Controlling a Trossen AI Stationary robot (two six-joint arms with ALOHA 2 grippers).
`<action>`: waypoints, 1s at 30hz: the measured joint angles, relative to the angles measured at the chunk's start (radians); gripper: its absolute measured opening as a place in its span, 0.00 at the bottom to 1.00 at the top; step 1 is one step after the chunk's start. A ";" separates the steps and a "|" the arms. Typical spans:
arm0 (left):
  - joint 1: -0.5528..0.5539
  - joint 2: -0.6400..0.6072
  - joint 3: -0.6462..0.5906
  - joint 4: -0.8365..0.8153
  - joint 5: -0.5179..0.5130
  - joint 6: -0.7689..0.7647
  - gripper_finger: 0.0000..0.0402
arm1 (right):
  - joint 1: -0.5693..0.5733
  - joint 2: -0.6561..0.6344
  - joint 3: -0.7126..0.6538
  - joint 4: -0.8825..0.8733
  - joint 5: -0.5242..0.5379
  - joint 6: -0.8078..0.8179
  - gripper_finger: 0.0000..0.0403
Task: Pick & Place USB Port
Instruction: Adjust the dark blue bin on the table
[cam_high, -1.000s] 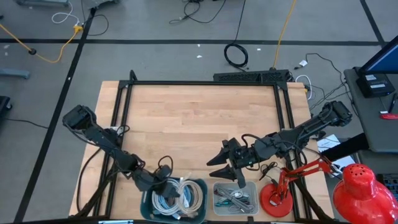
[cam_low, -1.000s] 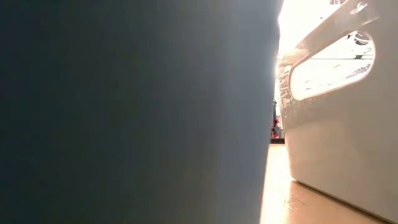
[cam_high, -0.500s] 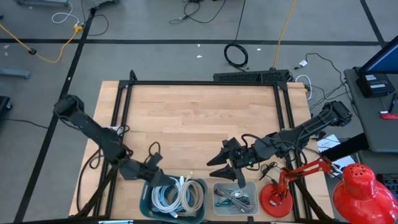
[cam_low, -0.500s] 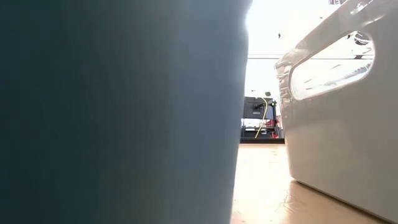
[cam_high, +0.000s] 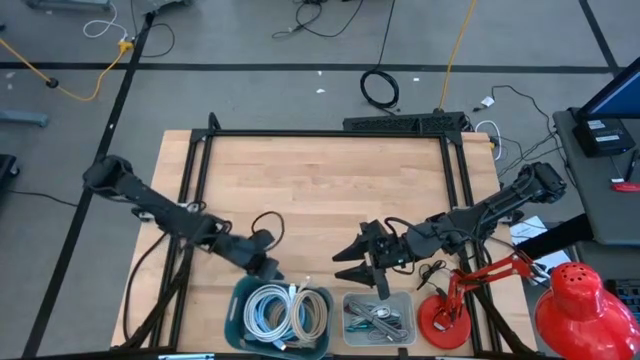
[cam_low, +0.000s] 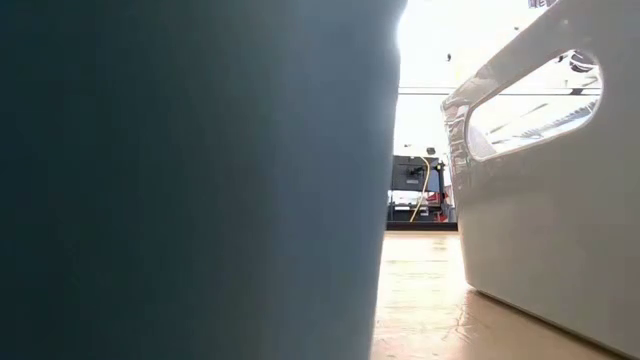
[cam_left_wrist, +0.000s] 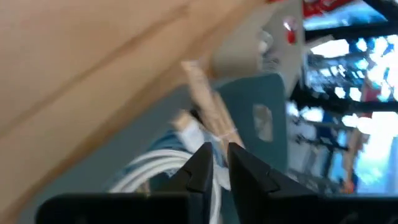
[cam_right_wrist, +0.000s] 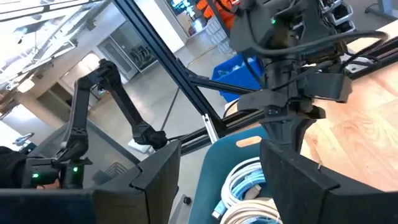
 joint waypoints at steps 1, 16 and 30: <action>0.021 0.004 0.001 0.014 0.031 0.017 0.14 | 0.000 0.000 0.000 0.000 0.001 0.001 0.53; 0.190 0.127 0.003 0.152 0.268 0.093 0.46 | 0.000 0.000 0.000 -0.040 0.049 0.002 0.51; 0.184 0.377 0.140 0.251 0.365 0.144 0.45 | 0.000 0.000 -0.020 -0.024 0.049 0.025 0.50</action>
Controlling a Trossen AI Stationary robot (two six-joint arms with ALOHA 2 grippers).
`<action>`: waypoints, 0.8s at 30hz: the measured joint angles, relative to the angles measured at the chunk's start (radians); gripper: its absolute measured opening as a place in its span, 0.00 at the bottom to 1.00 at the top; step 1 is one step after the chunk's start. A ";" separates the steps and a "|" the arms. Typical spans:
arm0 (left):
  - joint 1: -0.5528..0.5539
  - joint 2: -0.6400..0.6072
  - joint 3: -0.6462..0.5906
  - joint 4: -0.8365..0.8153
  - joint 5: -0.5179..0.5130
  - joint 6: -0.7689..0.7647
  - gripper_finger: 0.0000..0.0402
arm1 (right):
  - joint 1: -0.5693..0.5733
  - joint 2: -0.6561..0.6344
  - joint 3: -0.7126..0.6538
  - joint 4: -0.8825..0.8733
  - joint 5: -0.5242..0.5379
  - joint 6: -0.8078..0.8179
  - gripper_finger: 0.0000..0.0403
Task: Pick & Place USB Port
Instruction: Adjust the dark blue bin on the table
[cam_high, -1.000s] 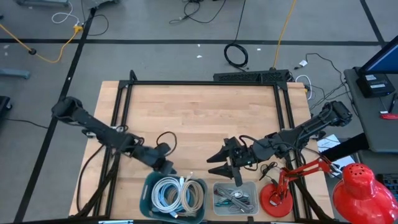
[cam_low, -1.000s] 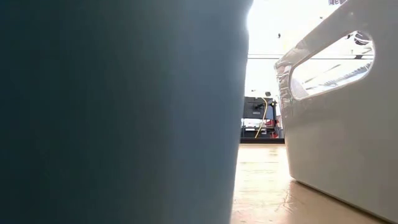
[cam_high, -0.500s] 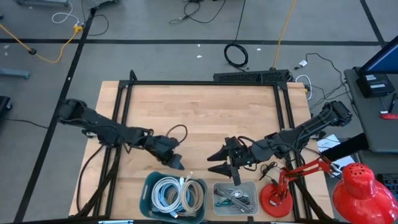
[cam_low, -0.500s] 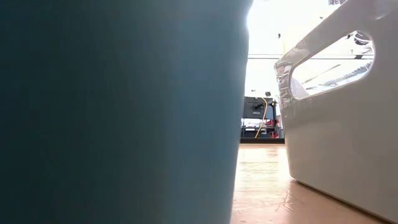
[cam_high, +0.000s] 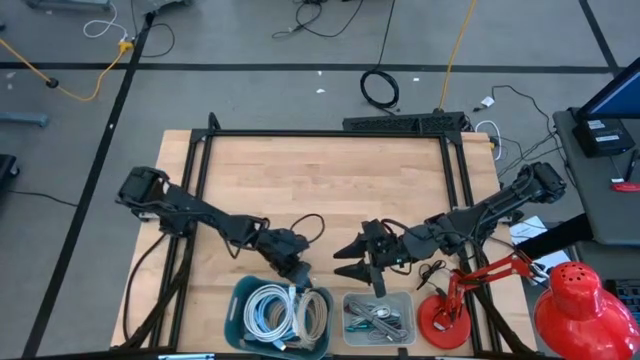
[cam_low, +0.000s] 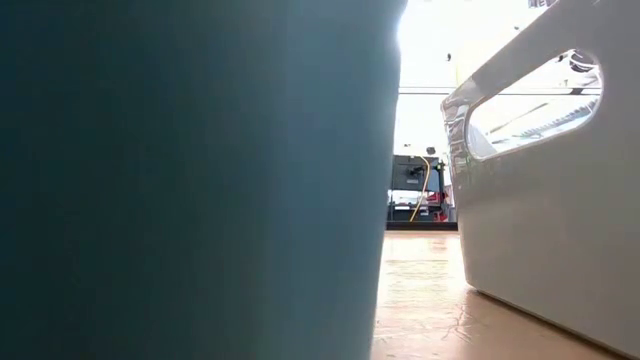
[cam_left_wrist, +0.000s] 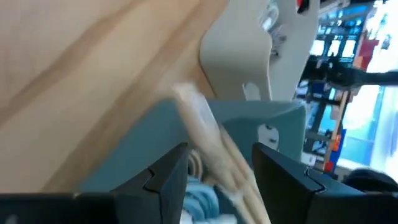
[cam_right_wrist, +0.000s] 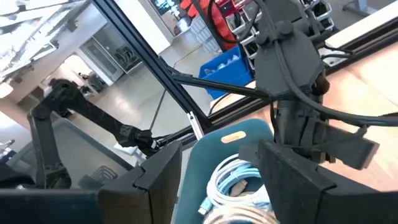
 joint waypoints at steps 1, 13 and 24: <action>0.000 0.010 0.017 -0.008 0.010 0.006 0.45 | 0.000 0.000 0.000 0.000 0.000 0.006 0.50; -0.008 0.024 0.078 -0.068 0.060 0.059 0.02 | 0.011 0.000 0.000 0.006 -0.001 0.011 0.50; 0.002 0.018 0.079 -0.285 -0.084 0.090 0.01 | 0.017 0.000 0.000 0.006 -0.001 0.022 0.50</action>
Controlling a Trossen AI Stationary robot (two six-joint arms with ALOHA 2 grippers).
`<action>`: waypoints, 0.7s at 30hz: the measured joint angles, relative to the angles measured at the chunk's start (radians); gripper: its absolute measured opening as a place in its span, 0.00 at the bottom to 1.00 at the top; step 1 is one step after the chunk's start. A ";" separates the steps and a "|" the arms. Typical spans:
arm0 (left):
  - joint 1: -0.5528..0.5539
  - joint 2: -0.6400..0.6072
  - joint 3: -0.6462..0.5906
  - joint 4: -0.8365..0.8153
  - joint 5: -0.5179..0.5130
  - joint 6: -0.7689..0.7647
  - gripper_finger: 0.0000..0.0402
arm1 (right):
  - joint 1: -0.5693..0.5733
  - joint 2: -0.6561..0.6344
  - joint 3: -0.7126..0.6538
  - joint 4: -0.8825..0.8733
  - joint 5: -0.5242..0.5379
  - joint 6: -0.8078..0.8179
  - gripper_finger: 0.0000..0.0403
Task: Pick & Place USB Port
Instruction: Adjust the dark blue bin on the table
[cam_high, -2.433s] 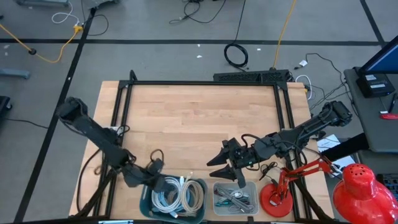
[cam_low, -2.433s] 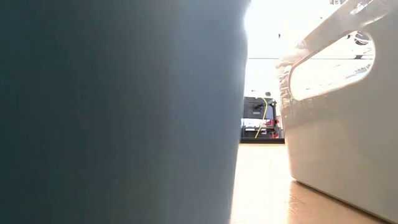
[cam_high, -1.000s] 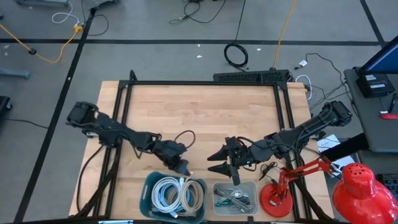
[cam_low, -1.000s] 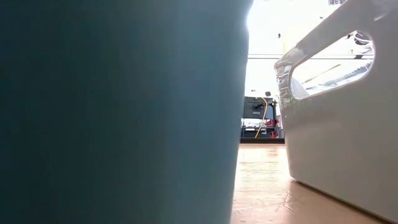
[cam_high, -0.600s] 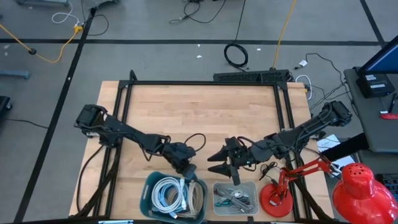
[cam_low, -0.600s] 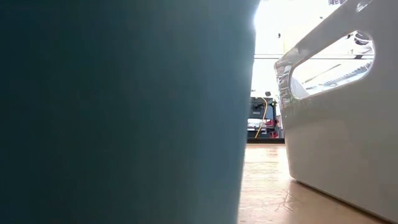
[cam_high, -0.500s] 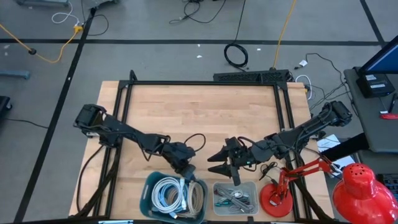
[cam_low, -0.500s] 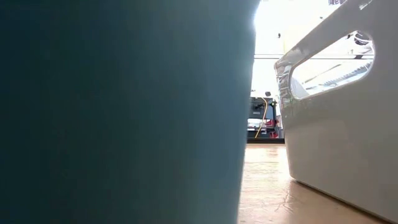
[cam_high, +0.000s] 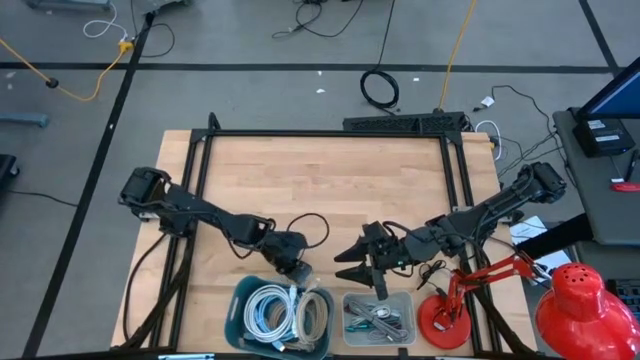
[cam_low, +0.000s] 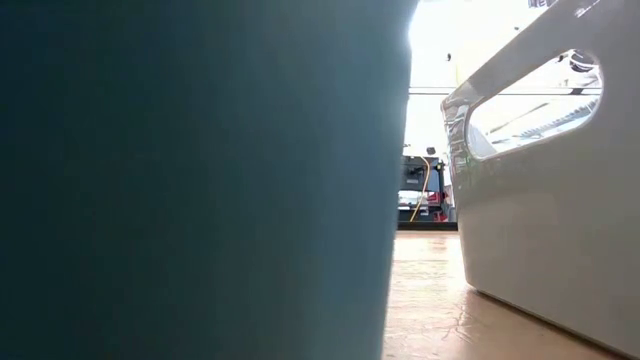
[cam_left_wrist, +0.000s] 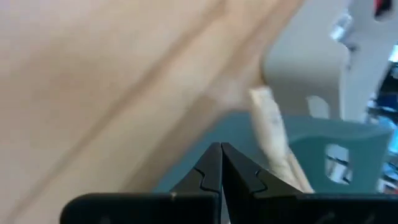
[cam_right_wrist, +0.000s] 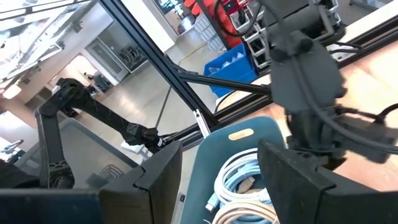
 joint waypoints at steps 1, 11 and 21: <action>0.006 0.000 0.000 -0.016 -0.010 0.004 0.01 | 0.000 0.000 0.000 0.000 0.000 -0.001 0.50; 0.077 0.011 0.000 0.024 0.041 0.049 0.00 | 0.000 0.000 0.000 0.000 0.000 -0.019 0.50; 0.103 0.029 0.001 0.052 0.040 0.080 0.00 | 0.000 0.000 0.000 -0.001 0.000 -0.022 0.50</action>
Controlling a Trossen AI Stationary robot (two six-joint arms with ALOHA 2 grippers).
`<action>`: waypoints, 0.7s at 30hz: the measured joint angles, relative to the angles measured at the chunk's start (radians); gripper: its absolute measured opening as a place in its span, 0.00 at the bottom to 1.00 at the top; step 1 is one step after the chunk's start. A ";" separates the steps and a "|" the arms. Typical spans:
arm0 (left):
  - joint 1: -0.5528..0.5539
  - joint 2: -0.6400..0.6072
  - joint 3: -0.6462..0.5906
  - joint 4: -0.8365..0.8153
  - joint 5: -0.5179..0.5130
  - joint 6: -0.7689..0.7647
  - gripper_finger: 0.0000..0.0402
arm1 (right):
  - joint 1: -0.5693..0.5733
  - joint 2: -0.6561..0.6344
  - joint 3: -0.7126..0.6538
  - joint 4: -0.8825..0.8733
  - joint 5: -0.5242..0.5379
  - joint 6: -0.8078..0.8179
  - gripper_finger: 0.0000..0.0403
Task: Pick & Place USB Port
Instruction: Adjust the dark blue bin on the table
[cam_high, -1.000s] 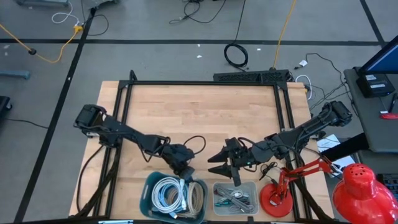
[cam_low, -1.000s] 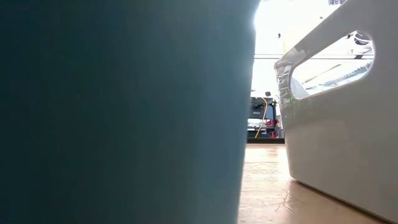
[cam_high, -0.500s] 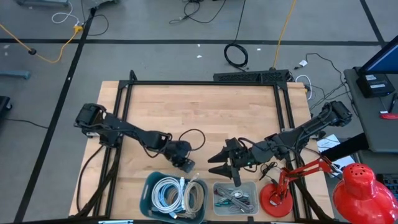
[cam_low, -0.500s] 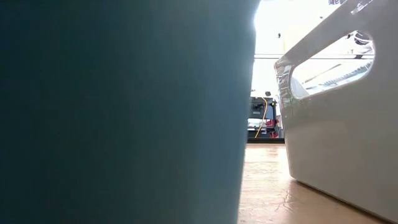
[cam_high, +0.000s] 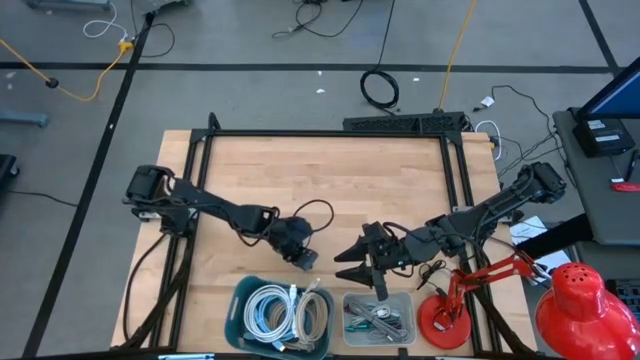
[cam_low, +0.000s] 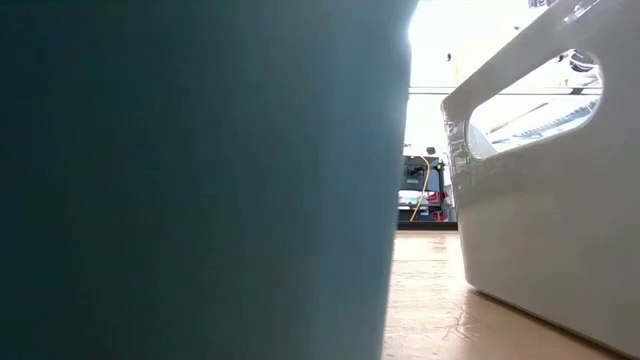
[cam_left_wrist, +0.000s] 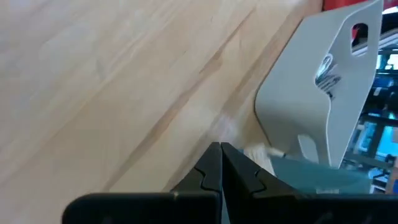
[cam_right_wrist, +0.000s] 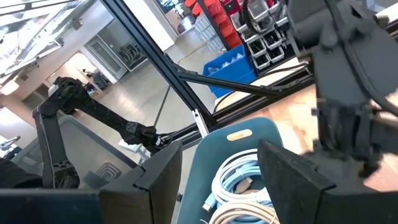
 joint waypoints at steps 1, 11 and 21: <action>0.003 0.013 0.000 0.021 0.007 -0.001 0.00 | 0.000 0.000 0.000 0.000 0.000 0.000 0.50; -0.014 0.175 0.000 0.238 0.122 -0.060 0.00 | 0.000 0.000 0.000 0.000 0.000 0.003 0.50; -0.035 0.172 0.002 0.368 0.196 -0.060 0.00 | 0.000 0.000 0.000 0.000 0.000 0.003 0.50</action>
